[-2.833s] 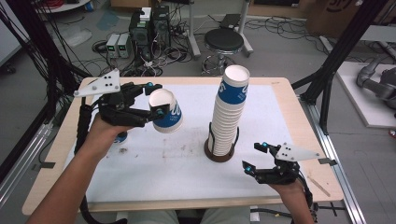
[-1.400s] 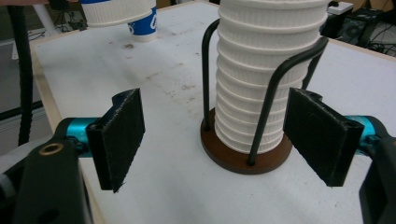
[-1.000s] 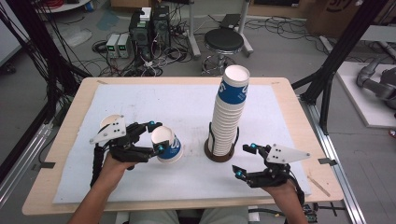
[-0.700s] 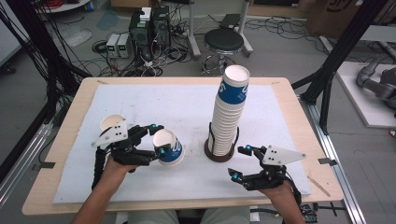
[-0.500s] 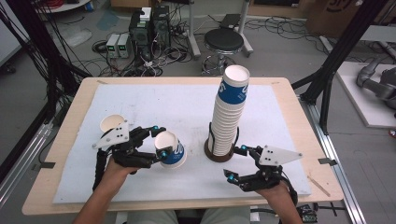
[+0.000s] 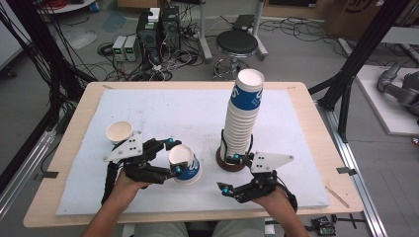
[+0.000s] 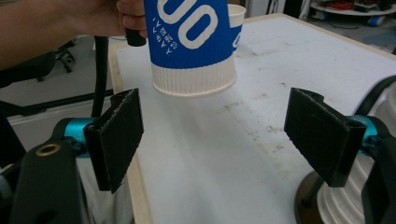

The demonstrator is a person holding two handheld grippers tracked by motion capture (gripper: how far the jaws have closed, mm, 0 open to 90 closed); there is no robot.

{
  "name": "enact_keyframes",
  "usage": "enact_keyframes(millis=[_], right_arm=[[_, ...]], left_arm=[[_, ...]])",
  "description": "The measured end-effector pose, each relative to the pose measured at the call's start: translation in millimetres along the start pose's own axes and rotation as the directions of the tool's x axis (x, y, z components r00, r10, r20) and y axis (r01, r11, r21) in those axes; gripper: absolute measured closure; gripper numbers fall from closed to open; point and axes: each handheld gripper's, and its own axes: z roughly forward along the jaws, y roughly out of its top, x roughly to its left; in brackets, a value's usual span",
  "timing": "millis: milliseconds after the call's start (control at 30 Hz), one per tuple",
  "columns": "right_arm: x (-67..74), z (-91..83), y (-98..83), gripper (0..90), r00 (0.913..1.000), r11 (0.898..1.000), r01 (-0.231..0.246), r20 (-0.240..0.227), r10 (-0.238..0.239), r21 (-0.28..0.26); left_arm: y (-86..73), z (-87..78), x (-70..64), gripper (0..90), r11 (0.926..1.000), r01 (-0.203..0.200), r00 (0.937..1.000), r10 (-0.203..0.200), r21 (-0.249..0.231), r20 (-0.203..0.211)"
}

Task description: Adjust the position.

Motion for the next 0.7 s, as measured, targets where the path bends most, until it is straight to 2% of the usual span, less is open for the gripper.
enact_keyframes(millis=[333,700], right_arm=[[-3.1,30.0,4.1,20.1,0.9977,0.999,0.032,-0.061,-0.03,0.027],[-1.4,41.4,5.4,20.1,0.9947,0.999,0.033,-0.098,-0.032,0.011]], left_arm=[[3.5,6.1,-8.0,32.0,1.0,-0.009,0.9999,0.009,0.0,0.014],[1.5,11.2,-10.7,32.0,0.9999,-0.01,0.9988,0.01,0.006,0.049]])
